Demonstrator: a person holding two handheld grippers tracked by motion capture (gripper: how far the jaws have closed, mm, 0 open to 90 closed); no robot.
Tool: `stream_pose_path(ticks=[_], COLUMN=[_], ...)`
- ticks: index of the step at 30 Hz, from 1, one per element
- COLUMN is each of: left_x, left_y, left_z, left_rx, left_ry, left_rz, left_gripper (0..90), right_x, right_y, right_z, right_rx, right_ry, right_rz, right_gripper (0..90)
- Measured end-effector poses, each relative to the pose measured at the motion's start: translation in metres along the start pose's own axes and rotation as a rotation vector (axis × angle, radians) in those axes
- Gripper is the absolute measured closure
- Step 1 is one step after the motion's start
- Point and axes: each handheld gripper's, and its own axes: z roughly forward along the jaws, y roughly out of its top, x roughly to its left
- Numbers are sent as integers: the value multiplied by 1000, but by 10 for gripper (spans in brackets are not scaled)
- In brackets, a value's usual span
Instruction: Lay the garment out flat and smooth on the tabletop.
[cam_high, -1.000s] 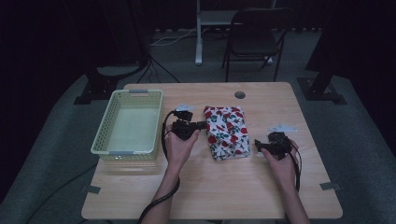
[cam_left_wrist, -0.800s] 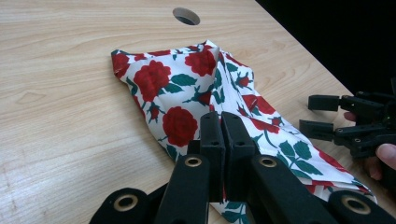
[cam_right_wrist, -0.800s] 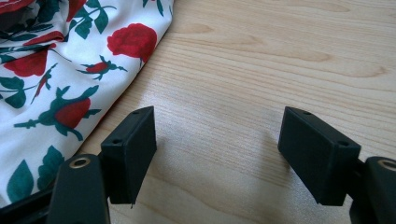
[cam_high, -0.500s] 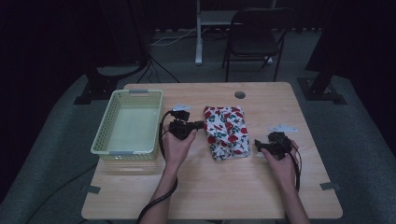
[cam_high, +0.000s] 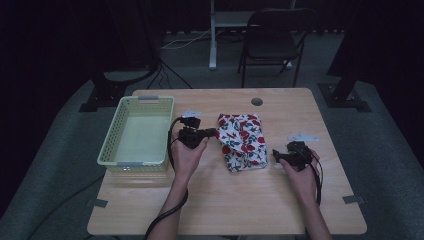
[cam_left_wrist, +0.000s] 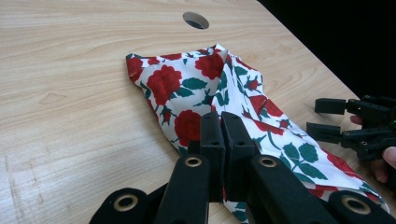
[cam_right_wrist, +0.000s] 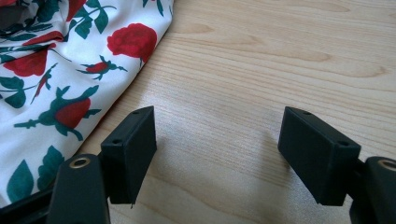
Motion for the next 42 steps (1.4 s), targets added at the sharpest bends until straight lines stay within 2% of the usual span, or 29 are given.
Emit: stream_pose_path(ticks=[11,42], left_x=[7,16], left_y=[0,-3], left_z=[-4,-11], left_rx=[-4,-21], left_ry=[16,25], left_rz=[-9,-33], left_gripper=[900,900], right_x=[0,0], right_y=[0,0], right_z=[0,0], right_rx=[0,0], right_ry=[0,0], right_rz=[0,-1], right_gripper=[272,272])
